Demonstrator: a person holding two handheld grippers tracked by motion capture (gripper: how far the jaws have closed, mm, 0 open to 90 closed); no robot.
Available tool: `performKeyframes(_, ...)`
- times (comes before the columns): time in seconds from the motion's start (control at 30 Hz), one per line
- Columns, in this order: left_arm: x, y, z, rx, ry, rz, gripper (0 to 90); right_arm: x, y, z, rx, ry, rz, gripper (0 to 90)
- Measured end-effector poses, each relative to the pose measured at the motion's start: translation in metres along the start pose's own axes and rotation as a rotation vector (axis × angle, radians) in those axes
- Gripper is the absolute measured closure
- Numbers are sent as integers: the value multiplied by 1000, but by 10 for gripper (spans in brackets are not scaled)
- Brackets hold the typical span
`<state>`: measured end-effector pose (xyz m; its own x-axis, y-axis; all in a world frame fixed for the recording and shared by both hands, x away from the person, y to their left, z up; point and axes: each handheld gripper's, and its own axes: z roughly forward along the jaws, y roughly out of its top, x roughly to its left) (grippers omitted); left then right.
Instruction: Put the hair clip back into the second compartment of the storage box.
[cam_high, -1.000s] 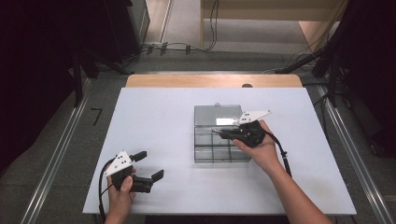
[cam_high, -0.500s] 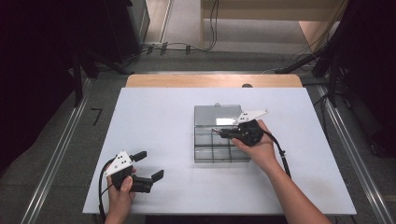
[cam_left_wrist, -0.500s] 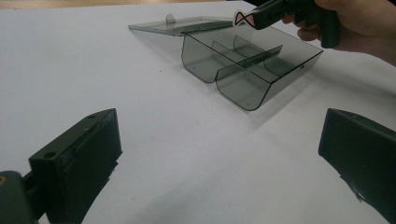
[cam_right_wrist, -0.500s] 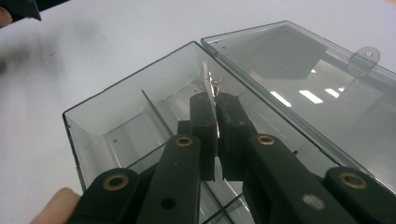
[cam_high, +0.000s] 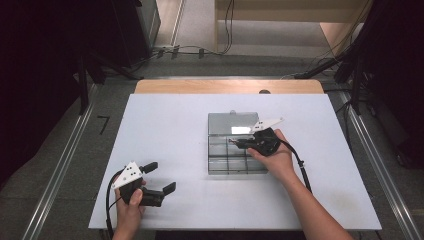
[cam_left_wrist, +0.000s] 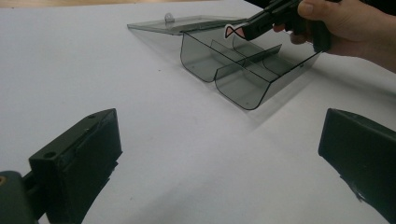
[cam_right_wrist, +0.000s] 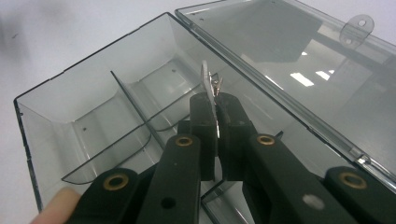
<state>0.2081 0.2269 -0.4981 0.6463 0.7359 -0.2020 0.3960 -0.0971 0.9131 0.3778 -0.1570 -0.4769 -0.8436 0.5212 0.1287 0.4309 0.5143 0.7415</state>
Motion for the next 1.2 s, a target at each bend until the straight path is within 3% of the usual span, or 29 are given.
performKeyframes(0.43,0,0,0,1,-1,0,0,-6,-6,15,55,5,41,844)
performKeyframes(0.57,1,0,0,2,0,1,0,-3,-6,17,70,6,32,844)
performKeyframes(0.73,0,0,0,4,-1,2,0,-3,-6,15,88,40,40,835)
performKeyframes(0.9,-1,0,2,5,-6,2,0,-2,-5,10,62,93,66,688)
performKeyframes(1.2,-4,2,4,9,-13,19,0,0,-1,-5,-17,102,61,566)
